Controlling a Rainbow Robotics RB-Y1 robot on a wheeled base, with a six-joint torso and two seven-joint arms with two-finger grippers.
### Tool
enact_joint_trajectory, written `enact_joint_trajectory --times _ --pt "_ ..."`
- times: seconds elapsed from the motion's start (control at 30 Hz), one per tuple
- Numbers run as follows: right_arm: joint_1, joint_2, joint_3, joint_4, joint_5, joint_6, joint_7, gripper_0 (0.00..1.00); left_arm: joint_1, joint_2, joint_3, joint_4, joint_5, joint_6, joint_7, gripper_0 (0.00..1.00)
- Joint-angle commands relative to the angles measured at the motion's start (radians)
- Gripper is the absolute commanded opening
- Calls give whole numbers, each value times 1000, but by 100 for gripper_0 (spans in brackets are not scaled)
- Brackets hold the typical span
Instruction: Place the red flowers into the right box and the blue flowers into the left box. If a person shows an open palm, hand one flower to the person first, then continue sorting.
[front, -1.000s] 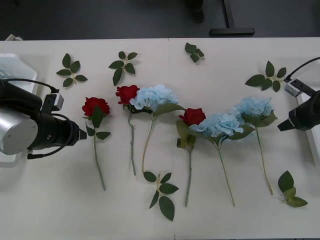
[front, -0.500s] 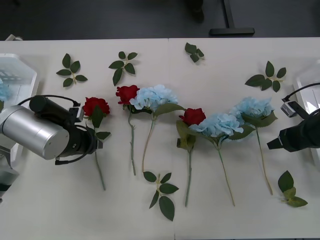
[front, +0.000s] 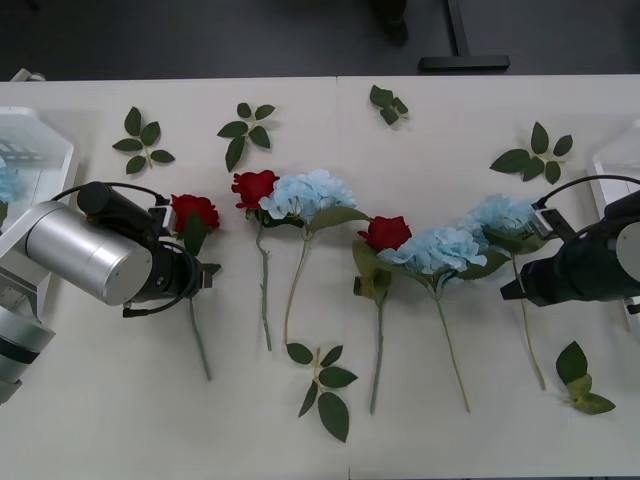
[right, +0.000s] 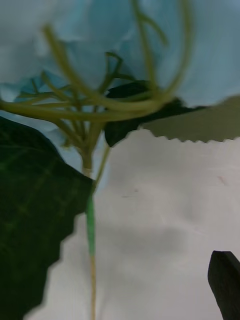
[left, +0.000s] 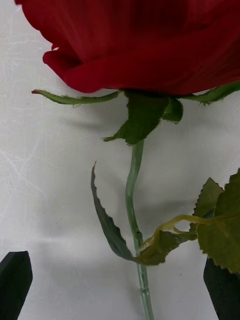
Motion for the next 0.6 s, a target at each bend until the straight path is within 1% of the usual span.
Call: enact_joint_trajectory --times 0.03,0.23,0.27,0.3,0.33,0.37,0.4,0.5,0.53,0.6 --pt "-18 52 -17 -26 26 8 -59 100 -38 -16 -17 -3 -10 -14 -4 100" --pt "-28 89 -17 -26 62 15 -80 100 -38 -24 -17 21 -10 -19 -18 100" --pt "-28 92 -17 -26 66 14 -83 88 -38 -25 -17 21 -10 -20 -19 100" --pt "-30 93 -17 -26 69 14 -85 80 -38 -25 -17 23 -10 -22 -21 100" --pt "-28 93 -17 -28 74 14 -88 67 -38 -27 -17 24 -11 -23 -24 100" --pt "-30 95 -17 -26 76 14 -91 57 -38 -27 -17 24 -11 -23 -25 100" --pt "-30 97 -17 -26 80 14 -93 44 -38 -27 -17 26 -11 -23 -27 100" --pt "-31 98 -17 -26 89 14 -103 22 -38 -28 -30 24 -24 -23 -30 100" --pt "-33 98 -17 -26 92 14 -106 12 -38 -28 -39 26 -36 -23 -30 100" --pt "-35 100 -17 -26 97 15 -116 0 -38 -28 -48 24 -53 -25 -30 100"
